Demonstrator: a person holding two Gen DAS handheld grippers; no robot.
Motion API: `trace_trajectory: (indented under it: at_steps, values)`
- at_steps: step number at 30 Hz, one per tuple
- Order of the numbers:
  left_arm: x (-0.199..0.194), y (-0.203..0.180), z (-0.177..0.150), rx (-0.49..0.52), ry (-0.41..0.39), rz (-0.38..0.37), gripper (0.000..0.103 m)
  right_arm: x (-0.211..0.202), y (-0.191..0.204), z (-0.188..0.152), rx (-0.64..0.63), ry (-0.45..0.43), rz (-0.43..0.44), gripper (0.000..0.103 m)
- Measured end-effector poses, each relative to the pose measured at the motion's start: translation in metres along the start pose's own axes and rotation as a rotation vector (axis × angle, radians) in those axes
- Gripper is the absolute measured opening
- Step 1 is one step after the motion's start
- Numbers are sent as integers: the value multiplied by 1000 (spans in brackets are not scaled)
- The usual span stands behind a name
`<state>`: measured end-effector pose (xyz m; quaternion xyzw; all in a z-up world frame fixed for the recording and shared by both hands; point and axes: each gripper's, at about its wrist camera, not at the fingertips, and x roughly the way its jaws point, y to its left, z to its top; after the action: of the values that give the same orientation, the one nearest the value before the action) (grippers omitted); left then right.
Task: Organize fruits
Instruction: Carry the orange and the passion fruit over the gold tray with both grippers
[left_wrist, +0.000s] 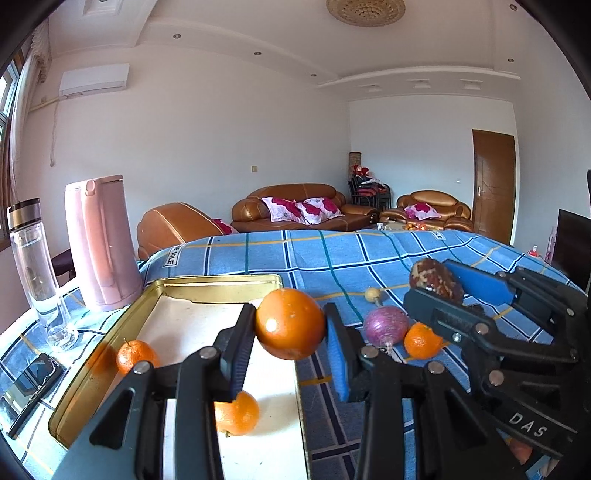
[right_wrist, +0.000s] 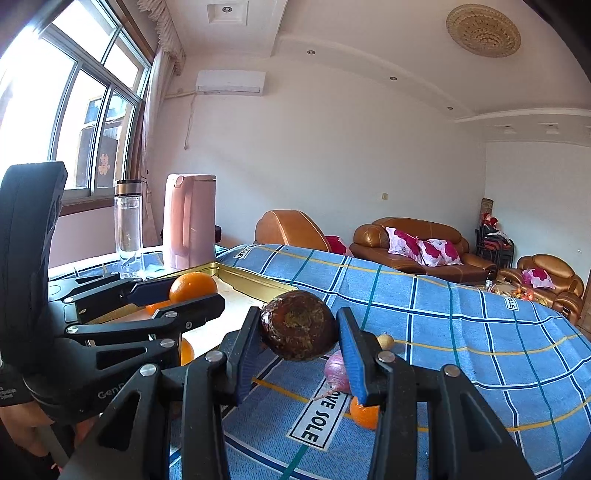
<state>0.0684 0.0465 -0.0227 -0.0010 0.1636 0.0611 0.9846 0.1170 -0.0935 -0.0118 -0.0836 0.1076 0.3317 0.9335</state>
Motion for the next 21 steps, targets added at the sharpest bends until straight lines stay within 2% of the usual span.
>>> trace_trajectory:
  at_steps: [21]
  values:
    - [-2,35,-4,-38,28,77,38,22,26,6,-27,26,49,43]
